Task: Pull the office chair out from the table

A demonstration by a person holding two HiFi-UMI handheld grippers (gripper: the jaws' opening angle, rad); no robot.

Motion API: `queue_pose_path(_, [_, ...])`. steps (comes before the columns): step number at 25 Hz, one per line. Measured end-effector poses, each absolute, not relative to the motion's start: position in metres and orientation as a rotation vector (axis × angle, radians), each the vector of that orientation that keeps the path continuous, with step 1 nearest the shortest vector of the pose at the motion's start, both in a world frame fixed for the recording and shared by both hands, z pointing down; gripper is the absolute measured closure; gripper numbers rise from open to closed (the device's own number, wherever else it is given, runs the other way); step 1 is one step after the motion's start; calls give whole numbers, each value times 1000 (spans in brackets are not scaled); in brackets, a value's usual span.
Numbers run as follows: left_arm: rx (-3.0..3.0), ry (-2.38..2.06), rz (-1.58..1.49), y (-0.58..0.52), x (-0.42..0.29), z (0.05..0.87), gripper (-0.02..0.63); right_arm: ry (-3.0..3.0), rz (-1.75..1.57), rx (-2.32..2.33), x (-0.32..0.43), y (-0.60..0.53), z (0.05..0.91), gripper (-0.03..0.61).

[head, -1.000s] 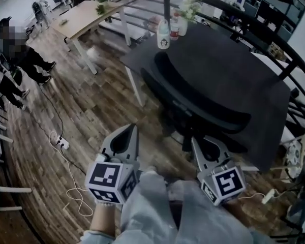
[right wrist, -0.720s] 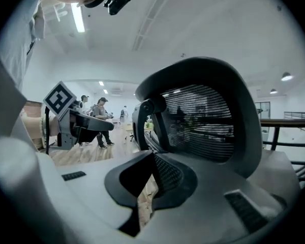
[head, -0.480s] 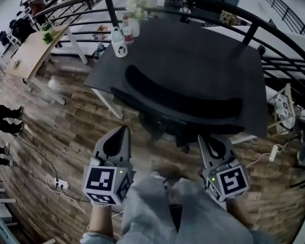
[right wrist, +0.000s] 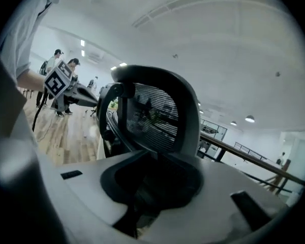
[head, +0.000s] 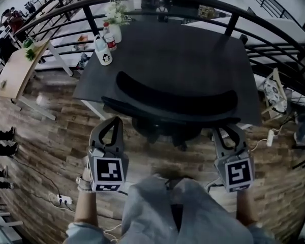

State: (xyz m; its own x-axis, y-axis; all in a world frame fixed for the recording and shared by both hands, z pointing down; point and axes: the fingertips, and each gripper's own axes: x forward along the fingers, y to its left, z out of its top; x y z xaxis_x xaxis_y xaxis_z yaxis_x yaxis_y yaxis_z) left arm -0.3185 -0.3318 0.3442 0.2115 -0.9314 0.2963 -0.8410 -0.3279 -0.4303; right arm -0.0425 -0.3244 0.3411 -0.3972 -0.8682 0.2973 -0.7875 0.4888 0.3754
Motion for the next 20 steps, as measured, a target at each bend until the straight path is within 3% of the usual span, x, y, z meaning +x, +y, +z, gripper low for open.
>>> queue_pose_path(2, [-2249, 1641, -852, -341, -326, 351, 598, -2216, -283, 1345, -36, -326, 347, 480])
queue_pose_path(11, [-1771, 1170, -1310, -369, -341, 380, 457, -1918, -418, 1169, -12, -331, 370, 369])
queue_pose_path(20, [-1681, 1004, -1476, -381, -347, 403, 416, -1783, -524, 960, -12, -335, 395, 334])
